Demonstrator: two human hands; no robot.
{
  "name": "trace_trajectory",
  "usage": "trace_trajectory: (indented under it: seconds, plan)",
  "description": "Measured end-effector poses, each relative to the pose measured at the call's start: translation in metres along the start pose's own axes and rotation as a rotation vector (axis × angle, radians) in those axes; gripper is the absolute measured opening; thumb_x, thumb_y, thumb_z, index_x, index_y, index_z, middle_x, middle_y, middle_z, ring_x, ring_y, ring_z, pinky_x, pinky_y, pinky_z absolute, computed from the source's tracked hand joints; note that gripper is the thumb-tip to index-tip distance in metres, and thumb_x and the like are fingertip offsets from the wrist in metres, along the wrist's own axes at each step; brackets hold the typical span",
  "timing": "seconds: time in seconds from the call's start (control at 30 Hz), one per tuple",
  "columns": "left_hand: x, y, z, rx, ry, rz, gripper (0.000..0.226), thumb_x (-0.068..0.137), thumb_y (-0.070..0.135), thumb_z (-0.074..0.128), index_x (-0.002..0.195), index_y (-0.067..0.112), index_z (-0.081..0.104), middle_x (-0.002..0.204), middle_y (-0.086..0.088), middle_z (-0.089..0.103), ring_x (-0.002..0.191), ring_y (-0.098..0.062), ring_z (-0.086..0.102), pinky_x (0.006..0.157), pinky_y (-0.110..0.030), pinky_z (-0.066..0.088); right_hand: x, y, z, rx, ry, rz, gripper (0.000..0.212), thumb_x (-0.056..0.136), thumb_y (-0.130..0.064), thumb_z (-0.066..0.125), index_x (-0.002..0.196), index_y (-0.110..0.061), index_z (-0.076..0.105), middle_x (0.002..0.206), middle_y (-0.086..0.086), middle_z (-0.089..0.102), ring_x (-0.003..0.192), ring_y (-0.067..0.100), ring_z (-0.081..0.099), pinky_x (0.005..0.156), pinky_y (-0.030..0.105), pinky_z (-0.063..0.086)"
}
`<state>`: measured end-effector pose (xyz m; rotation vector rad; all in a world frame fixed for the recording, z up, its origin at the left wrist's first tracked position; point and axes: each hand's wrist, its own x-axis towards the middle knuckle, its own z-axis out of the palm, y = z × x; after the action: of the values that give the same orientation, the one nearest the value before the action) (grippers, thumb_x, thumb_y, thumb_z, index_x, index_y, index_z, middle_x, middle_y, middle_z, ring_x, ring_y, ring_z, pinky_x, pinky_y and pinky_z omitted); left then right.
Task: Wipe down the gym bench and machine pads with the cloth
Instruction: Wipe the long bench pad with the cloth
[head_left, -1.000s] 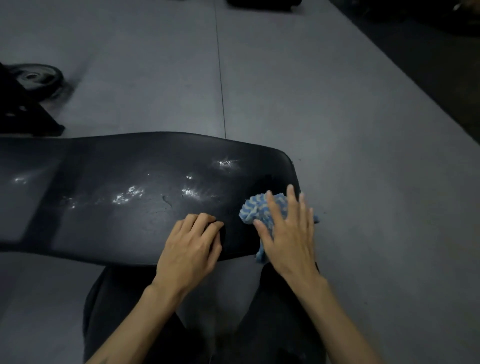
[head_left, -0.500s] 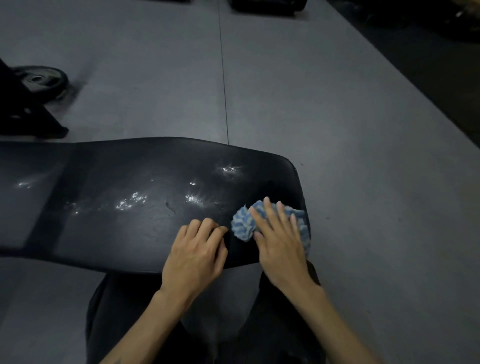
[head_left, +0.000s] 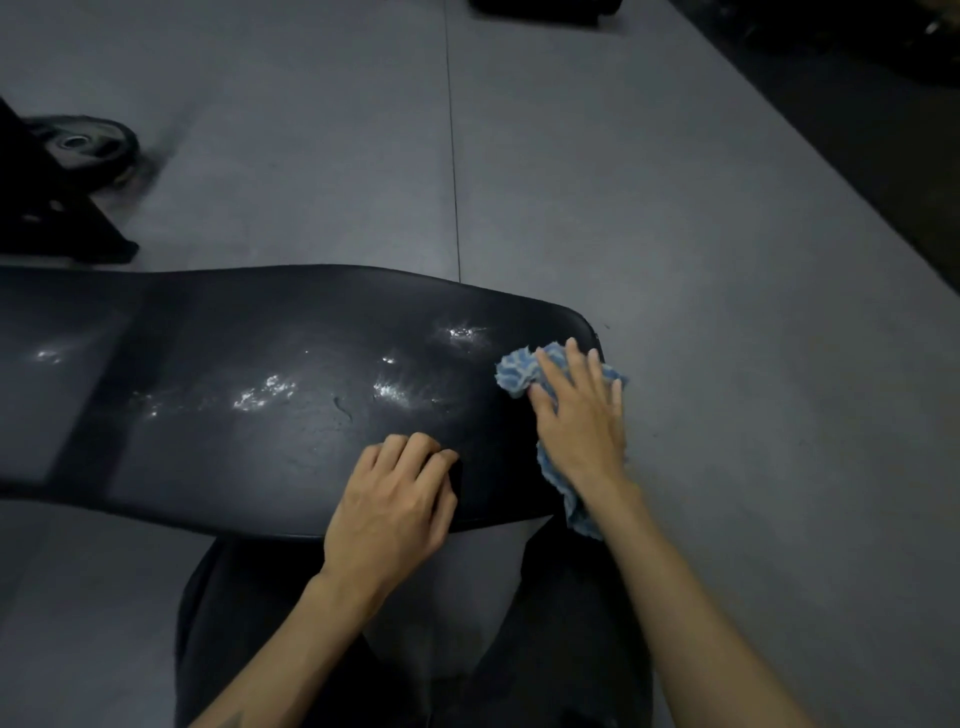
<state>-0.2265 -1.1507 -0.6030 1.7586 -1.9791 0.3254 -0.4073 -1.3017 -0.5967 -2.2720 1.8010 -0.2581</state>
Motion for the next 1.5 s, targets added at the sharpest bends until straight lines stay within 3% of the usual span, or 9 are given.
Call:
trace_trajectory:
  seconds: [0.17,0.33,0.5,0.67,0.8,0.97,1.1,1.23,1.5]
  plan:
    - [0.0,-0.001,0.001,0.006,-0.01,0.002,0.024,0.092,0.021,0.057,0.111,0.013,0.07,0.1,-0.003,0.062,0.085,-0.023,0.05,0.075,-0.037,0.041,-0.016,0.005,-0.001,0.013,-0.109,-0.327,0.064,0.095,-0.057,0.016,0.157,-0.041,0.021,0.168,-0.011,0.002,0.155,0.017,-0.004,0.124,0.044,-0.003]
    - [0.0,0.0,0.002,0.003,-0.003,0.001,0.023,0.091,0.021,0.059,0.11,0.013,0.071,0.099,-0.003,0.062,0.085,-0.023,0.05,0.075,-0.037,0.041,0.008,0.007,-0.002,0.009,-0.014,-0.076,0.054,0.106,-0.041,0.032,0.158,-0.032,0.024,0.169,-0.003,0.004,0.156,0.024,-0.001,0.125,0.046,0.001]
    - [0.0,-0.002,0.002,0.0,-0.014,0.004,0.025,0.091,0.022,0.059,0.111,0.013,0.071,0.102,-0.003,0.063,0.087,-0.023,0.052,0.075,-0.037,0.042,0.0,0.012,-0.006,0.063,-0.086,-0.343,0.064,0.095,-0.06,0.021,0.155,-0.04,0.029,0.167,-0.013,0.01,0.155,0.013,0.002,0.123,0.037,0.001]
    - [0.0,0.0,0.002,0.004,0.005,0.008,0.025,0.091,0.021,0.057,0.109,0.013,0.071,0.101,-0.002,0.064,0.086,-0.023,0.052,0.076,-0.036,0.041,0.028,-0.003,-0.002,0.066,-0.008,0.062,0.055,0.106,-0.046,0.032,0.159,-0.035,0.021,0.169,-0.004,0.002,0.156,0.022,-0.002,0.125,0.046,0.001]
    - [0.001,-0.001,0.002,0.002,0.016,0.019,0.025,0.089,0.021,0.059,0.109,0.013,0.072,0.101,-0.003,0.064,0.087,-0.024,0.052,0.077,-0.036,0.039,0.024,-0.003,0.001,0.039,0.012,-0.162,0.053,0.106,-0.044,0.033,0.157,-0.034,0.027,0.169,-0.004,0.009,0.156,0.02,0.004,0.123,0.038,0.0]
    - [0.0,0.0,0.003,-0.002,0.016,0.018,0.025,0.09,0.021,0.056,0.108,0.012,0.071,0.102,-0.003,0.065,0.086,-0.025,0.054,0.076,-0.036,0.041,0.045,0.003,-0.009,0.131,-0.019,0.091,0.053,0.107,-0.043,0.031,0.158,-0.032,0.024,0.169,-0.002,0.003,0.156,0.021,0.0,0.124,0.042,0.006]
    - [0.0,-0.001,0.004,-0.004,0.013,0.024,0.026,0.09,0.022,0.056,0.109,0.013,0.072,0.103,-0.003,0.065,0.088,-0.025,0.055,0.078,-0.036,0.042,0.047,0.008,-0.003,0.037,0.006,-0.199,0.051,0.106,-0.04,0.038,0.156,-0.029,0.034,0.168,0.0,0.015,0.155,0.024,0.009,0.124,0.036,0.004]
    - [-0.002,-0.001,0.005,-0.002,0.013,0.024,0.026,0.091,0.022,0.055,0.109,0.012,0.072,0.103,-0.003,0.065,0.088,-0.024,0.055,0.078,-0.035,0.042,0.068,0.01,-0.01,0.17,-0.028,0.089,0.053,0.107,-0.042,0.034,0.158,-0.03,0.027,0.169,0.001,0.008,0.155,0.025,0.004,0.124,0.04,0.007]
    - [-0.002,-0.002,0.006,0.01,0.015,0.029,0.027,0.091,0.022,0.056,0.109,0.012,0.073,0.104,-0.003,0.067,0.09,-0.024,0.056,0.079,-0.036,0.043,0.085,0.025,-0.019,0.314,-0.091,0.162,0.053,0.108,-0.042,0.032,0.159,-0.029,0.025,0.169,0.003,0.008,0.153,0.027,0.018,0.121,0.04,0.018]
